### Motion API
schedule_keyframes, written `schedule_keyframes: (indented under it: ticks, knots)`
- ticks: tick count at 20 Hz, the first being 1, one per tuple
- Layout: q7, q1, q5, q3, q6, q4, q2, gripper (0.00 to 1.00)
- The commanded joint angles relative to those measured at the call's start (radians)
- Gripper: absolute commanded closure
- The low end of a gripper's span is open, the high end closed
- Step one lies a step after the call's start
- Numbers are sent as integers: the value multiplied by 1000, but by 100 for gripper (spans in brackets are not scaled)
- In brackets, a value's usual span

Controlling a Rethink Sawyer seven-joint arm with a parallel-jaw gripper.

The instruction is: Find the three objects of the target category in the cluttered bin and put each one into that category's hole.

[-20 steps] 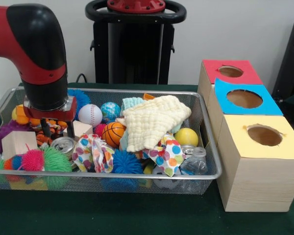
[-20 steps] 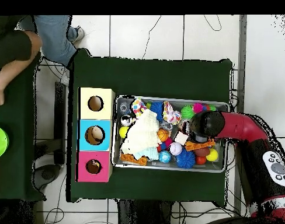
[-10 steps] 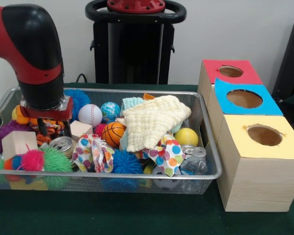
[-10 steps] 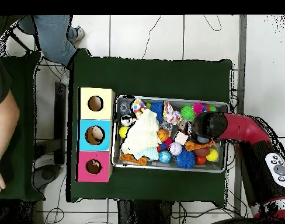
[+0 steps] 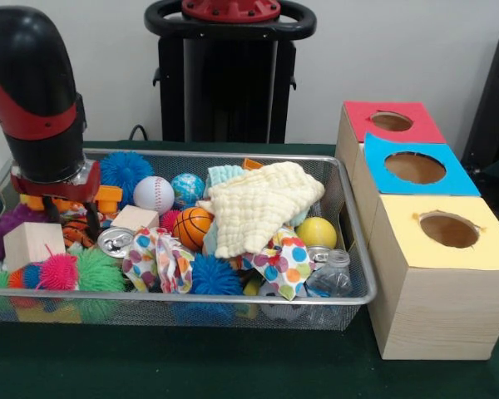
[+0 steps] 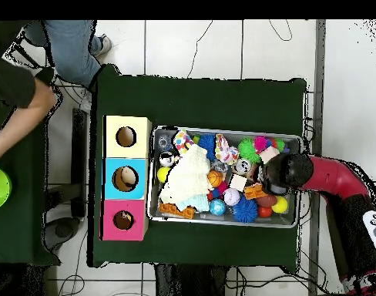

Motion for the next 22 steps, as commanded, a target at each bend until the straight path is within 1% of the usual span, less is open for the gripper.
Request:
schedule_keyframes:
  ticks: [1, 6, 17, 18, 22]
  knots:
    - [-228, -35, -60, 36, -53, -1, 59, 0]
    - [-215, -51, -85, 36, -105, 27, 68, 0]
    - [-176, -47, -83, 37, -176, 46, 99, 0]
    - [-179, -48, -83, 39, -185, 48, 100, 100]
    - [-213, -57, -81, 46, -167, 62, 87, 100]
